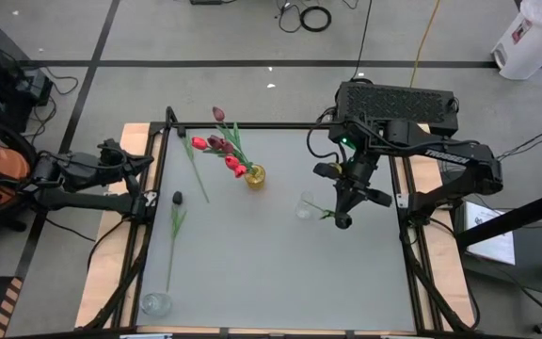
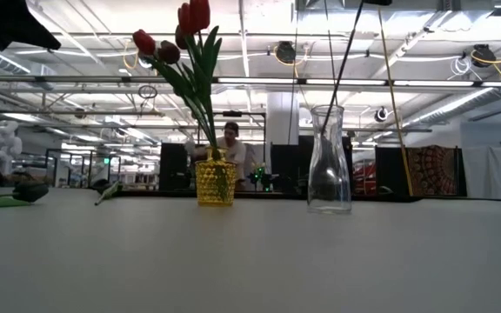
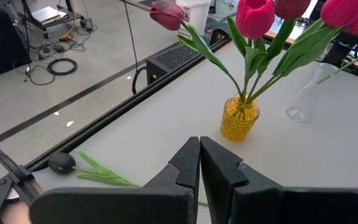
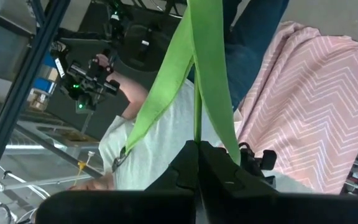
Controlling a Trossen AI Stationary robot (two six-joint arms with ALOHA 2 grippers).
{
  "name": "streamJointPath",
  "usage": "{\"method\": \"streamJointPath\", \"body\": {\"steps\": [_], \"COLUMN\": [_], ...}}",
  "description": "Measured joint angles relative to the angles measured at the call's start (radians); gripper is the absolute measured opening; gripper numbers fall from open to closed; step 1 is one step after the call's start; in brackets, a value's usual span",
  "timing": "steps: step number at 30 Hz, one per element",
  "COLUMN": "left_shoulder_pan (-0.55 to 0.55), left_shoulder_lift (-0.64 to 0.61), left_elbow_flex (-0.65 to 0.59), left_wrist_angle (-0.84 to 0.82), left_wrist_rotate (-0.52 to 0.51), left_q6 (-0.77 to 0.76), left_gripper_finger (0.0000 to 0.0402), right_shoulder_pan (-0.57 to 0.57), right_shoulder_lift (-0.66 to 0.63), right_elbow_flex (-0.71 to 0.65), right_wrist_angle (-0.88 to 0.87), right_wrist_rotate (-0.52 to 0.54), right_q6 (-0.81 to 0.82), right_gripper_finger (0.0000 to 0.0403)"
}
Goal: Sort flowers into vase by color
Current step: Put the top right black flower into the transparent vase
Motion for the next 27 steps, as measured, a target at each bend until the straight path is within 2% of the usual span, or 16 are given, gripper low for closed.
{"method": "streamJointPath", "body": {"steps": [15, 18, 21, 27], "left_shoulder_pan": [0.0, 0.0, 0.0, 0.0], "left_shoulder_lift": [0.0, 0.0, 0.0, 0.0], "left_elbow_flex": [0.0, 0.0, 0.0, 0.0], "left_wrist_angle": [0.0, 0.0, 0.0, 0.0], "left_wrist_rotate": [0.0, 0.0, 0.0, 0.022], "left_q6": [0.0, -0.001, -0.003, -0.006], "left_gripper_finger": [0.002, 0.002, 0.002, 0.002], "right_shoulder_pan": [-0.019, -0.031, -0.042, -0.045], "right_shoulder_lift": [0.007, 0.007, 0.007, 0.007], "right_elbow_flex": [0.0, 0.0, 0.0, 0.0], "right_wrist_angle": [0.036, 0.037, 0.037, 0.036], "right_wrist_rotate": [0.016, 0.048, 0.057, 0.06], "right_q6": [-0.033, -0.034, -0.051, -0.073], "right_gripper_finger": [0.0, 0.0001, 0.0014, 0.0063]}}
